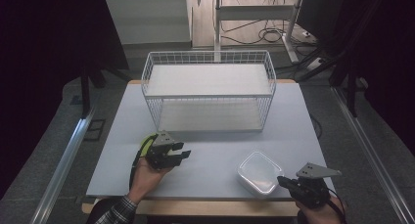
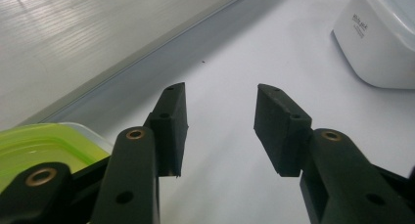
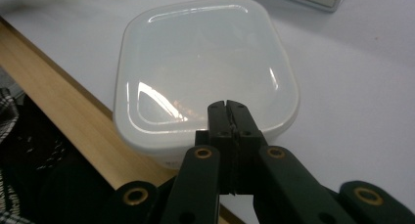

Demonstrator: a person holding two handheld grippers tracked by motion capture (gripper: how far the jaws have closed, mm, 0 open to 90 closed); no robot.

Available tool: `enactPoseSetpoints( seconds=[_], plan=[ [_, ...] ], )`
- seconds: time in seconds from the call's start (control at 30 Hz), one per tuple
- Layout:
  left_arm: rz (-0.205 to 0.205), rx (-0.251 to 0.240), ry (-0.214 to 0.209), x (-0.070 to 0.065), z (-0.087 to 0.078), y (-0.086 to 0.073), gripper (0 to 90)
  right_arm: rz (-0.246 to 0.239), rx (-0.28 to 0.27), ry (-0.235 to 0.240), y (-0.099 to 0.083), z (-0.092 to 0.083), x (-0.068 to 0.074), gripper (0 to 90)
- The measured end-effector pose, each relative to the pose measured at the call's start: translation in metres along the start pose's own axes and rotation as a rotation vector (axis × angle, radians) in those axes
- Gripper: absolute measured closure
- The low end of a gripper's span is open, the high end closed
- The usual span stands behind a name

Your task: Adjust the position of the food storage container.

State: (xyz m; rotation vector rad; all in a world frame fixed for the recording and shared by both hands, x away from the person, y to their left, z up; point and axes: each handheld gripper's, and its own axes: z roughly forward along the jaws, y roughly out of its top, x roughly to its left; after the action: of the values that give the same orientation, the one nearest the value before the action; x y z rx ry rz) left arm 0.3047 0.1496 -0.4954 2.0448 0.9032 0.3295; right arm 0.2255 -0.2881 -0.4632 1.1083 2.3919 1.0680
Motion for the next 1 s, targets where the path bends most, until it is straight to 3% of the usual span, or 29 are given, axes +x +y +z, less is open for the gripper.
enactPoseSetpoints(
  seconds=[0.23,0.37,0.73,1.0],
  plan=[
    [0.006,0.010,-0.010,-0.001,0.002,0.000,60.1,0.029,0.000,-0.005,-0.001,0.002,-0.003,89.1],
    [0.008,0.018,-0.023,-0.002,0.005,0.000,60.9,0.019,-0.005,-0.020,0.003,0.009,-0.006,89.1],
    [-0.001,0.032,-0.044,-0.002,0.009,0.001,65.4,-0.029,0.010,-0.015,0.039,0.048,-0.012,89.1],
    [0.003,0.044,-0.049,-0.004,0.015,0.002,69.5,0.014,0.016,-0.003,0.057,0.076,-0.021,89.1]
  ],
)
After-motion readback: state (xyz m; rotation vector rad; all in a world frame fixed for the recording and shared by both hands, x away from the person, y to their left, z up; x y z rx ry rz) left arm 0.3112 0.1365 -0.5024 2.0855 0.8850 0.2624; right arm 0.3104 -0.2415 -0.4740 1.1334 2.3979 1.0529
